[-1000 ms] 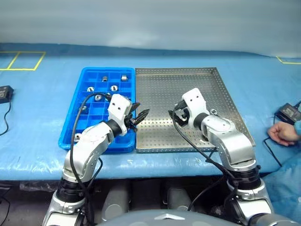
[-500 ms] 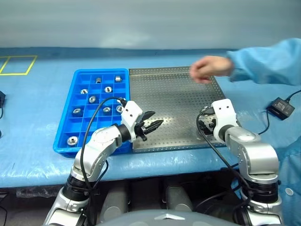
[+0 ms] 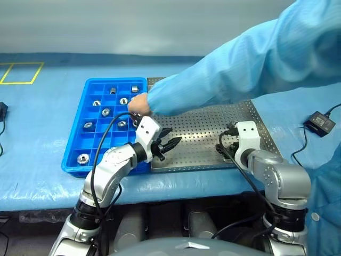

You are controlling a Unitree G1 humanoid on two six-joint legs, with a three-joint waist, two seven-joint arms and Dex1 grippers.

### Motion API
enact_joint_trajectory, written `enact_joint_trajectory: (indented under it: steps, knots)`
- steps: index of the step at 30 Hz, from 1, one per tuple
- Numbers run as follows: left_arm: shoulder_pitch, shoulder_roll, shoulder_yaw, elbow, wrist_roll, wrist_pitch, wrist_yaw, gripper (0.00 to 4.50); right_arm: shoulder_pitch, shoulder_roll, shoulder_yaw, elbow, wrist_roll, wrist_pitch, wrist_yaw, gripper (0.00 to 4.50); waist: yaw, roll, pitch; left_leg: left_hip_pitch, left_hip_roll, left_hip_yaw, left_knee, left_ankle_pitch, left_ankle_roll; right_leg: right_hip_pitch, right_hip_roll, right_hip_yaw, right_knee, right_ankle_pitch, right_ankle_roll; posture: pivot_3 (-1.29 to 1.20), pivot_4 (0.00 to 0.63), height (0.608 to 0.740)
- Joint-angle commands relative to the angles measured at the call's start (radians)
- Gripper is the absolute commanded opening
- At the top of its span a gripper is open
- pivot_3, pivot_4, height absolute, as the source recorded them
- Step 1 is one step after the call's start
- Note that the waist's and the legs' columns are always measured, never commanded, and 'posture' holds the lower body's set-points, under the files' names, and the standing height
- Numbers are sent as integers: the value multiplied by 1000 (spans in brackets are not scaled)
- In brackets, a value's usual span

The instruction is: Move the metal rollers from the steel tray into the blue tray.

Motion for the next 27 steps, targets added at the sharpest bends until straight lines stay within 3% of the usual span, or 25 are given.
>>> enact_joint_trajectory:
  steps: [1, 5, 12, 13, 15, 27]
  knots:
    - [3, 2, 7, -27, 6, -14, 6, 2278, -17, 15, -30, -2, 4, -1, -18, 3588, 0, 0, 0, 0, 0, 0, 0, 0, 0, 0, 0, 0, 0, 0, 0, -82, 150, 740]
    - [5, 4, 8, -30, 6, -12, 12, 2278, -13, 5, -10, 7, 0, -12, -27, 2446, 0, 0, 0, 0, 0, 0, 0, 0, 0, 0, 0, 0, 0, 0, 0, -81, 150, 740]
    - [3, 9, 10, -29, 8, -14, 18, 2278, -10, 2, -3, 30, 4, -32, -33, 2446, 0, 0, 0, 0, 0, 0, 0, 0, 0, 1, 0, 0, 0, 0, 0, -77, 150, 740]
    - [3, 9, 10, -29, 9, -14, 20, 2278, -12, 4, -2, 29, 5, -34, -33, 2085, 0, 0, 0, 0, 0, 0, 1, 0, 0, 1, 0, 0, 0, 0, 0, -77, 150, 740]
    - [3, 11, 12, -29, 8, -15, 21, 2278, -16, 7, 1, 24, 12, -40, -28, 1885, 0, 0, 0, 0, 0, 0, 1, 0, 0, 1, 0, 0, 0, 0, 0, -76, 150, 740]
    - [17, 22, 37, -35, 7, -10, 47, 2278, -97, 68, 102, -128, 125, -31, 33, 1885, -1, 0, 0, 0, 0, 0, 1, 0, 0, 0, 1, 1, 1, 0, 1, -62, 150, 740]
